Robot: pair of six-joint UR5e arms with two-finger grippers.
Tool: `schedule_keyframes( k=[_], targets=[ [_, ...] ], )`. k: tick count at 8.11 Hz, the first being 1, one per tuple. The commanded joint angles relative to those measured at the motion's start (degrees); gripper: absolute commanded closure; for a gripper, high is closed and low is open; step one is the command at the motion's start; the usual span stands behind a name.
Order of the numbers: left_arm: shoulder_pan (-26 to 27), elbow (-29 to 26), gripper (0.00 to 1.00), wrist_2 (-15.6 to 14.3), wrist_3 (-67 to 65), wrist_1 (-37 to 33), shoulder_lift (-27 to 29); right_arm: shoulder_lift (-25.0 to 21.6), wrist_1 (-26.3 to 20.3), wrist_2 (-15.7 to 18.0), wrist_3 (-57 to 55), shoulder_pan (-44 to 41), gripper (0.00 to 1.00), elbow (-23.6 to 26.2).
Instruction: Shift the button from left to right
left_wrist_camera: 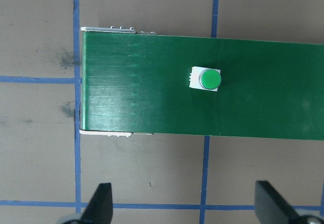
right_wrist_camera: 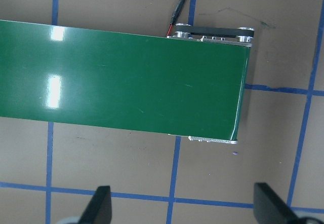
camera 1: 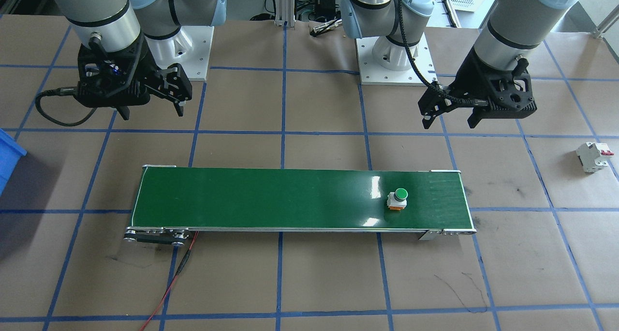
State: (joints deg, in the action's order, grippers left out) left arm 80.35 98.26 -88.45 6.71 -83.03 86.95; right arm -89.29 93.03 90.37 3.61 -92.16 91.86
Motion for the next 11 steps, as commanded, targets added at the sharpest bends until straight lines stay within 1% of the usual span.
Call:
schedule_keyframes(
  k=[1,2,3,4,5,7,9,10,11],
  targets=[
    [0.34,0.34,0.00,0.47,0.23,-0.11,-1.08,4.98,4.76,-0.20,0.43,0.05,0.00,0.42],
    [0.42,0.44,0.00,0.56,0.23,-0.11,-1.08,7.70,6.45,-0.20,0.43,0.05,0.00,1.12],
    [0.42,0.52,0.00,0.56,0.58,-0.11,-1.17,10.42,11.60,-0.28,0.43,0.05,0.00,2.26],
    [0.51,0.52,0.00,1.96,0.93,-0.02,-1.17,11.06,13.56,-1.24,0.52,0.05,0.00,2.88],
    [0.51,0.52,0.00,2.67,0.93,-0.11,-1.34,12.02,13.84,-2.47,0.61,0.14,0.00,2.97],
    [0.42,0.52,0.00,2.15,1.02,0.15,-1.17,14.83,17.69,-2.57,0.61,0.14,0.00,3.15],
    [0.42,0.52,0.00,2.15,1.02,0.07,-1.25,15.63,17.80,-2.57,0.61,0.31,0.00,3.15],
    [0.51,0.61,0.00,2.15,1.02,0.06,-1.34,15.64,18.06,-3.09,0.35,0.40,0.00,3.15],
    [0.43,0.52,0.00,2.15,1.02,0.06,-1.34,15.64,18.06,-7.62,-0.96,0.40,0.00,3.15]
  ],
)
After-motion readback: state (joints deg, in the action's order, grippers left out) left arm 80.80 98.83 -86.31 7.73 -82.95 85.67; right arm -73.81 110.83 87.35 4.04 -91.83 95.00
